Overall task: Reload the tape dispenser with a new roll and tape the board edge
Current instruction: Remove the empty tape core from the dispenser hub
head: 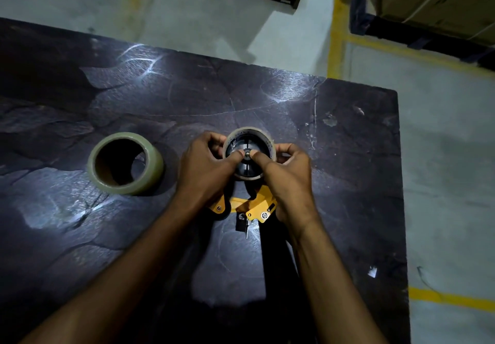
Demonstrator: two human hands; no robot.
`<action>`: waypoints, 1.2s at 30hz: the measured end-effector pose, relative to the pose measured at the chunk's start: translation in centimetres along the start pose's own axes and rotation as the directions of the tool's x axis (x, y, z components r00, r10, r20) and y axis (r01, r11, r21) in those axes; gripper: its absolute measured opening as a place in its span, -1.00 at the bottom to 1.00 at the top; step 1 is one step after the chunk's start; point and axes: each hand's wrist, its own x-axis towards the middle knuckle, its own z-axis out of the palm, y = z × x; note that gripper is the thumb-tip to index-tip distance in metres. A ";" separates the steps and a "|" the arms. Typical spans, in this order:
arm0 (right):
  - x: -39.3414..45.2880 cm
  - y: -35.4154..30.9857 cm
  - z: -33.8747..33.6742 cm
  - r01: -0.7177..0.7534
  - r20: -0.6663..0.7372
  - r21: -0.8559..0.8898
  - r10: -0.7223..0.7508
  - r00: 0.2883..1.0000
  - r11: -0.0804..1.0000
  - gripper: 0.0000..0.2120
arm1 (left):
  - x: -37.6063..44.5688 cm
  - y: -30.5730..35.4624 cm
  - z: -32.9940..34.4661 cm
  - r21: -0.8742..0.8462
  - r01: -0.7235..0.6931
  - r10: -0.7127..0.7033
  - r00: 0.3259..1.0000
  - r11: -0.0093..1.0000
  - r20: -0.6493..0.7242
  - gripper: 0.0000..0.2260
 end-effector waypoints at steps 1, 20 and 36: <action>0.0 0.0 0.0 0.001 0.003 0.004 -0.001 1.000 1.000 -0.54 | 0.0 -0.2 0.0 0.011 -0.015 0.016 1.000 1.000 -0.016 -0.76; -2.2 -1.1 0.0 0.189 0.004 -0.078 -0.189 0.982 0.979 -0.80 | -1.0 -0.9 -0.5 -0.003 -0.109 0.108 0.991 0.994 -0.078 -0.71; -3.0 -2.0 -0.9 0.008 -0.011 0.447 -0.004 1.000 0.894 -0.73 | -1.1 -2.7 -1.2 -0.425 -0.157 0.165 0.986 0.892 -0.020 -0.49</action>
